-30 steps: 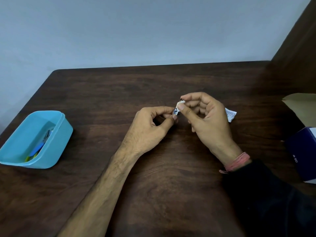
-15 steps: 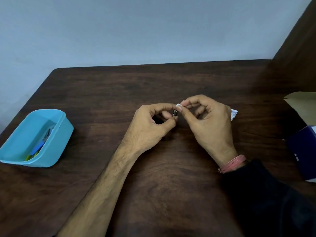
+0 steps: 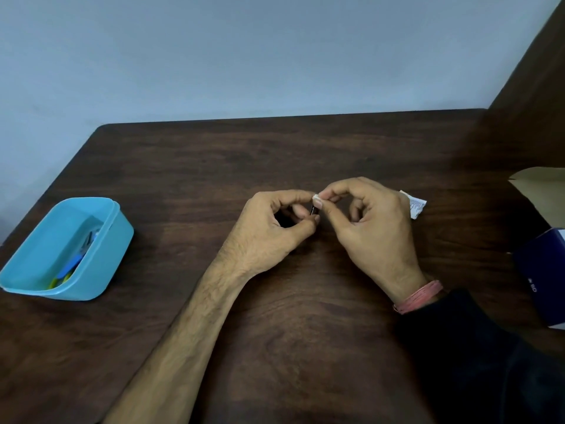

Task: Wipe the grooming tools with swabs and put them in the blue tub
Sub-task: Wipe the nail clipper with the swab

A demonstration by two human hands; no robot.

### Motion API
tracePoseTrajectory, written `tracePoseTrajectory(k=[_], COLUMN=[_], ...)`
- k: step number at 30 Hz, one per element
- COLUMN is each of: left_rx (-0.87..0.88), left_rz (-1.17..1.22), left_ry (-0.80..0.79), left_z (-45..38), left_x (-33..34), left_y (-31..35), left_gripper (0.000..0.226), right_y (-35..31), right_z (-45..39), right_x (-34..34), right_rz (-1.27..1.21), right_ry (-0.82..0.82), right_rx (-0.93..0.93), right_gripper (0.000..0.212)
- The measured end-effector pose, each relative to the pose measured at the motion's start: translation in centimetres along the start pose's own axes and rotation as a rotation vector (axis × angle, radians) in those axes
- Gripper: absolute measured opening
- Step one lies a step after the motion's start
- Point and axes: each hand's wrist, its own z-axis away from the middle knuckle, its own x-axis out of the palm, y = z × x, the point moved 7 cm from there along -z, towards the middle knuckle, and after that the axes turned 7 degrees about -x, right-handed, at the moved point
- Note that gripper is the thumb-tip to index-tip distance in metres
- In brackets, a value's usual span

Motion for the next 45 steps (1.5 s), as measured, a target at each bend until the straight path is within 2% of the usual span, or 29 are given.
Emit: tracePoseTrajectory(k=[4,8,12,15,19,23,27,31,35,40,45], left_rx=[-0.005,0.005,0.008,0.024,0.014,0.003,0.003,-0.018,-0.032,-0.046,-0.038], left_rz=[-0.001,-0.002,-0.022,-0.022,-0.022,-0.007,-0.008,0.041,0.031,0.061,0.085], left_ry=[-0.005,0.008,-0.005,0.001,0.015,0.005,0.0,-0.003,-0.014,-0.009,-0.052], left_z=[-0.1,-0.1,-0.2,-0.2,-0.4,-0.3,-0.2,0.0,0.0,0.1,0.1], left_x=[0.0,0.0,-0.1,0.0,-0.2,-0.1,0.0,-0.1,0.0,-0.1,0.1], left_y=[-0.2,-0.2,-0.3,-0.2,-0.4,-0.5,-0.2,0.1,0.1,0.3,0.6], left_gripper=[0.03,0.03,0.031,0.03,0.031,0.03,0.029,0.027,0.027,0.024,0.036], right_y=[0.8,0.4,1.0,0.7,0.7,0.1,0.3,-0.6,0.3,-0.5,0.3], right_z=[-0.3,-0.1,-0.2,0.0,0.1,0.2,0.1,0.3,-0.1,0.1,-0.1], right_x=[-0.8,-0.4,-0.8,-0.4,-0.6,-0.5,-1.6,-0.7,-1.4,-0.3,-0.2], right_rz=[0.005,-0.001,-0.033,-0.024,0.028,0.045,0.073,0.067,0.077,0.025,-0.024], right_ry=[0.084,0.021,0.08,0.031,0.081,0.053,0.18,0.092,0.152,0.018,0.01], right_rx=[0.033,0.011,0.057,0.03,0.005,-0.03,-0.017,-0.079,-0.033,-0.056,0.005], right_gripper=[0.008,0.009,0.009,0.009,0.01,0.01,0.011,0.011,0.01,0.01,0.011])
